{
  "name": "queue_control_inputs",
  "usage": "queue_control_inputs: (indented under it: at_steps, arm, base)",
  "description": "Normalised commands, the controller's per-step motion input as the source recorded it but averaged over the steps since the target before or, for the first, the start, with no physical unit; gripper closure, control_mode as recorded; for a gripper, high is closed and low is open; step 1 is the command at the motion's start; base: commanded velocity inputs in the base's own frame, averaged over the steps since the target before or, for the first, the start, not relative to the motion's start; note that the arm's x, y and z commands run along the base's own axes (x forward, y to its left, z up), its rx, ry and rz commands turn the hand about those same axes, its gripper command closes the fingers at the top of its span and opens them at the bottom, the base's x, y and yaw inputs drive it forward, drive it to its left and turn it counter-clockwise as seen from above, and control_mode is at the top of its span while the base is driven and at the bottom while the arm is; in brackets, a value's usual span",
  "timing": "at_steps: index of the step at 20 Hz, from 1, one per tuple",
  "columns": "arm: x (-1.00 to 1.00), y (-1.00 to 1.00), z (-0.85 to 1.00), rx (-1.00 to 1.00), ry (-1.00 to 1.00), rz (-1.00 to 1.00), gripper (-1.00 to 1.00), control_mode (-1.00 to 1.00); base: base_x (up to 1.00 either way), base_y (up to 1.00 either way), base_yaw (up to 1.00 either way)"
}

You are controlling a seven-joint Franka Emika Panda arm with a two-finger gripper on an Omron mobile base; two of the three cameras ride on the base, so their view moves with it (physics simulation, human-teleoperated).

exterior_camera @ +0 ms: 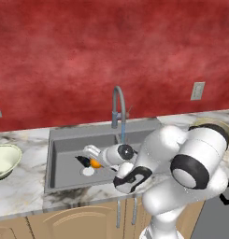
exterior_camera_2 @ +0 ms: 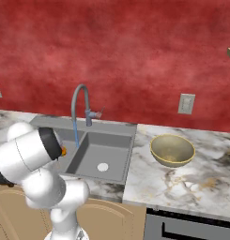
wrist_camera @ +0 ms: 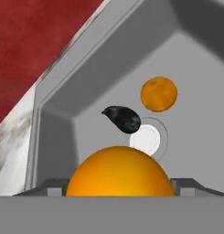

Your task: Pick the oranges from the sink and place them in one bowl. Place the eggplant in the other bowl. Then turn off the sink faucet.

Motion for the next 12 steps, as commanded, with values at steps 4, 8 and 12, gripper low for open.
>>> queue_control_inputs:
  at_steps: [4,8,12]
  arm:
    - [-0.02,0.0,1.0,0.0,0.12,0.0,1.0,-1.0]
    - [-0.09,-0.15,1.0,0.0,0.2,0.0,1.0,-1.0]
    - [-0.18,-0.28,1.0,0.0,0.24,0.0,1.0,-1.0]
  base:
    - [0.0,0.0,0.0]
    - [0.0,0.0,0.0]
    - [0.0,0.0,0.0]
